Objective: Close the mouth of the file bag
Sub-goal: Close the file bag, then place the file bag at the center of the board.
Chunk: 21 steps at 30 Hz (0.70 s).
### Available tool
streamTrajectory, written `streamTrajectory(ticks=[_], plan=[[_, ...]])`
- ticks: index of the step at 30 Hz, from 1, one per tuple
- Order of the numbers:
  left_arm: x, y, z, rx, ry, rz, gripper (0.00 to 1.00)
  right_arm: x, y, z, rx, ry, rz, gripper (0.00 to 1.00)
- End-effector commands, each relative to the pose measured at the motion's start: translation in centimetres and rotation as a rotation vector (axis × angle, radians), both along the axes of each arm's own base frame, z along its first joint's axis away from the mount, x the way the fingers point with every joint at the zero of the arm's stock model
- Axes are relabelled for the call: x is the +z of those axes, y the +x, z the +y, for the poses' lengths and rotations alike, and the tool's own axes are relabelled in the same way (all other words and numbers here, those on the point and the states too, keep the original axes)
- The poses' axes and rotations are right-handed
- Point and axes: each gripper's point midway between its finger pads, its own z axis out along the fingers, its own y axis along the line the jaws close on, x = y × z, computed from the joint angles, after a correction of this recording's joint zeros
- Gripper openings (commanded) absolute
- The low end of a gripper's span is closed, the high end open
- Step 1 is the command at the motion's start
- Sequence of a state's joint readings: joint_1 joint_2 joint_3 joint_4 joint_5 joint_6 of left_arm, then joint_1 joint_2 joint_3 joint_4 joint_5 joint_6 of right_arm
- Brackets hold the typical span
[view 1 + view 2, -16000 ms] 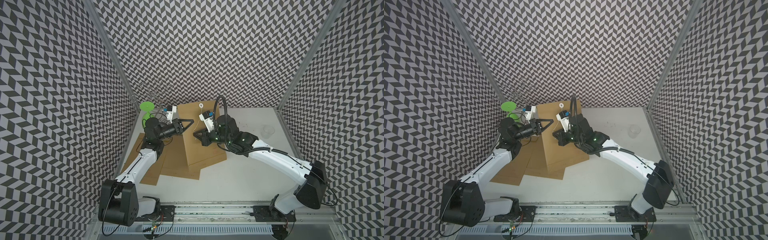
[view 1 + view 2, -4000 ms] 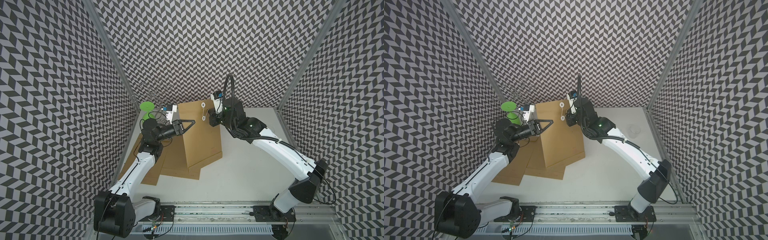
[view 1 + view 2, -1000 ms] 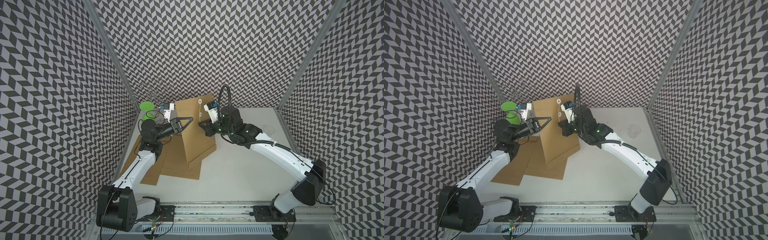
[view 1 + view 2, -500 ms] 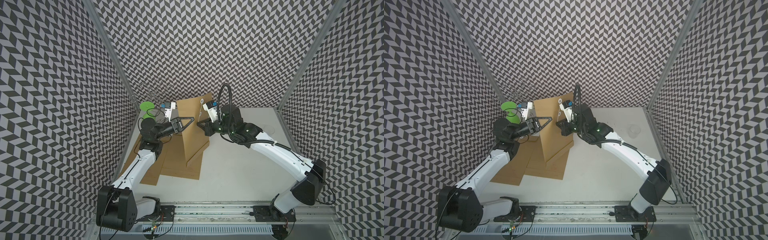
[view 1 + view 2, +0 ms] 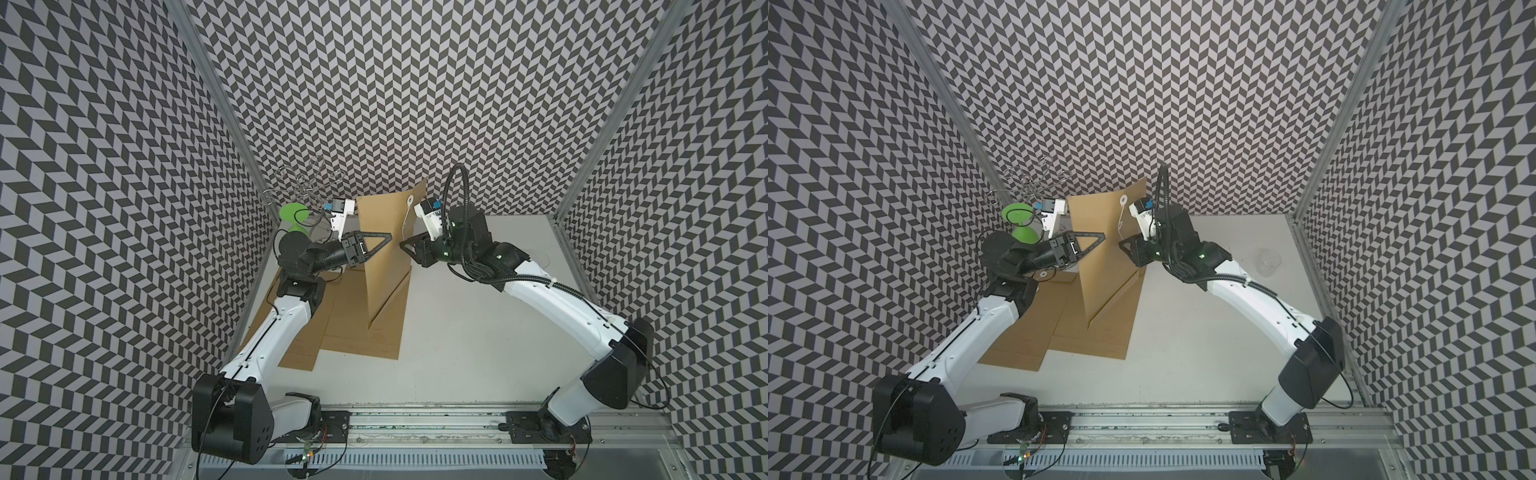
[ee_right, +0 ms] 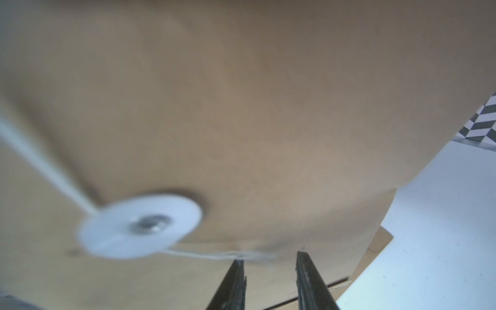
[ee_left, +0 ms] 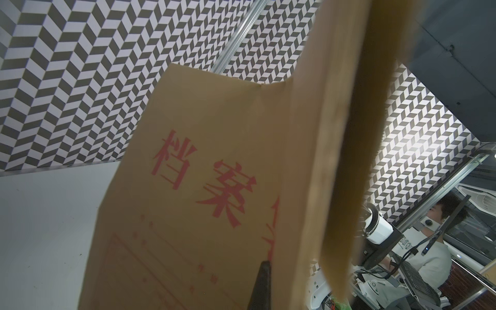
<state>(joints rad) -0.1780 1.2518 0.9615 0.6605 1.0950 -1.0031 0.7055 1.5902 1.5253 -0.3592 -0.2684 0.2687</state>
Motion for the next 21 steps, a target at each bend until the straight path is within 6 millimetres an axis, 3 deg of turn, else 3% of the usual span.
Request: streamTrajectory(ticks=[1, 3, 5, 8, 11, 13, 16, 18, 21], plan=[[3.2, -0.7, 0.9, 0.027, -0.038, -0.105, 0.00, -0.2, -0.4, -1.6, -0.034, 0.012, -0.009, 0.45], [2.7, 0.4, 1.5, 0.071, -0.038, -0.079, 0.00, -0.9, -0.5, -2.8, -0.055, 0.012, 0.002, 0.49], [0.9, 2.5, 2.2, 0.146, -0.008, -0.013, 0.00, -1.4, -0.6, -4.3, -0.083, 0.015, 0.006, 0.54], [-3.3, 5.3, 2.7, 0.245, 0.081, 0.091, 0.00, -2.4, 0.0, -6.9, -0.134, 0.011, 0.025, 0.61], [-8.0, 6.2, 2.3, 0.243, 0.115, 0.201, 0.00, -2.9, 1.1, -10.3, -0.256, 0.004, 0.029, 0.66], [-11.7, 5.9, 0.7, 0.205, 0.154, 0.271, 0.00, -2.5, 1.7, -12.5, -0.321, 0.024, 0.014, 0.68], [-17.3, 4.5, -3.5, 0.116, 0.209, 0.375, 0.00, -1.6, 2.7, -15.2, -0.422, 0.028, -0.023, 0.72], [-20.1, 3.7, -6.3, 0.073, 0.216, 0.416, 0.00, -1.1, 3.1, -15.9, -0.446, 0.034, -0.040, 0.73], [-23.5, 4.4, -9.3, 0.040, 0.201, 0.480, 0.00, -1.1, 3.5, -15.4, -0.428, 0.046, -0.035, 0.74]])
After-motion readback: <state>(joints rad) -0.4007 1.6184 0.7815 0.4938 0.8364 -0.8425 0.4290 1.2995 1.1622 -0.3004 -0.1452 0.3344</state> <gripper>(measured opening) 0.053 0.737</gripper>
